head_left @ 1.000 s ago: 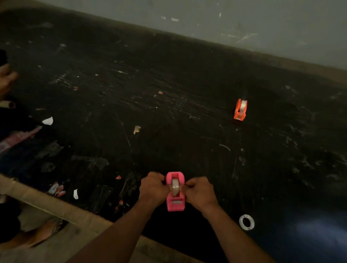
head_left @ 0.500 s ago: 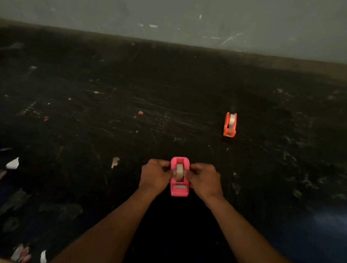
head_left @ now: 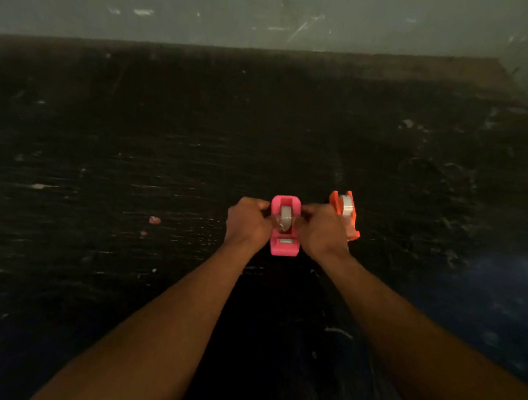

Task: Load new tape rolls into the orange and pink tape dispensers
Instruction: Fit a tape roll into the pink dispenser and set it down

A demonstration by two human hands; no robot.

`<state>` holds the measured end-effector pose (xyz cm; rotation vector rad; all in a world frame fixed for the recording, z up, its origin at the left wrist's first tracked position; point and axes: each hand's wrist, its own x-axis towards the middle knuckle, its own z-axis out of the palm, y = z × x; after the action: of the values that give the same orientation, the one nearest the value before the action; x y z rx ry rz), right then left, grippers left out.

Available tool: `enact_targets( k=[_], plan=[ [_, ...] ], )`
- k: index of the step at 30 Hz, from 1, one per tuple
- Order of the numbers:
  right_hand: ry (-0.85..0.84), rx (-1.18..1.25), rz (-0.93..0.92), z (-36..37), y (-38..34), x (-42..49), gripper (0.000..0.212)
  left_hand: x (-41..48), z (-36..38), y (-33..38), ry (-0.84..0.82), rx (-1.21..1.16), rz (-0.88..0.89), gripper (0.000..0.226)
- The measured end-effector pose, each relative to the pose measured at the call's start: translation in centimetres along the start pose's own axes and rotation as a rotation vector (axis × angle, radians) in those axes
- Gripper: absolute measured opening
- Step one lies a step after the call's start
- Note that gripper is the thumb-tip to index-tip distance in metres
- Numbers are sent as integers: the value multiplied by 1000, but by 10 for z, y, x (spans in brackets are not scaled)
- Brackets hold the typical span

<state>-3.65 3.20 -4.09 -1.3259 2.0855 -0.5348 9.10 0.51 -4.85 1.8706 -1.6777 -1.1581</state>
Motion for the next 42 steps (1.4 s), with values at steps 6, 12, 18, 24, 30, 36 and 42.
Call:
enact_targets(
  k=[6,12,18,24,30,36,42],
  plan=[
    [35,-96,11,11,-5,30,19,37,8,-2,-21,-1,-1,22],
    [124,-23,-74,10,-4,32,27,48,9,6,-11,21,-60,24],
    [100,-211,-313,5,-3,17,32,49,9,12,-15,7,-108,21],
    [-29,-355,-422,-7,0,14,40,53,10,11,-27,-55,-163,11],
    [-87,-406,-489,-11,-4,20,23,52,8,9,-52,-176,-231,25],
    [-79,-529,-542,-11,-10,27,17,53,5,10,-71,-231,-275,21],
    [-76,-603,-568,-9,-11,32,21,52,1,16,-115,-274,-323,30]
  ],
)
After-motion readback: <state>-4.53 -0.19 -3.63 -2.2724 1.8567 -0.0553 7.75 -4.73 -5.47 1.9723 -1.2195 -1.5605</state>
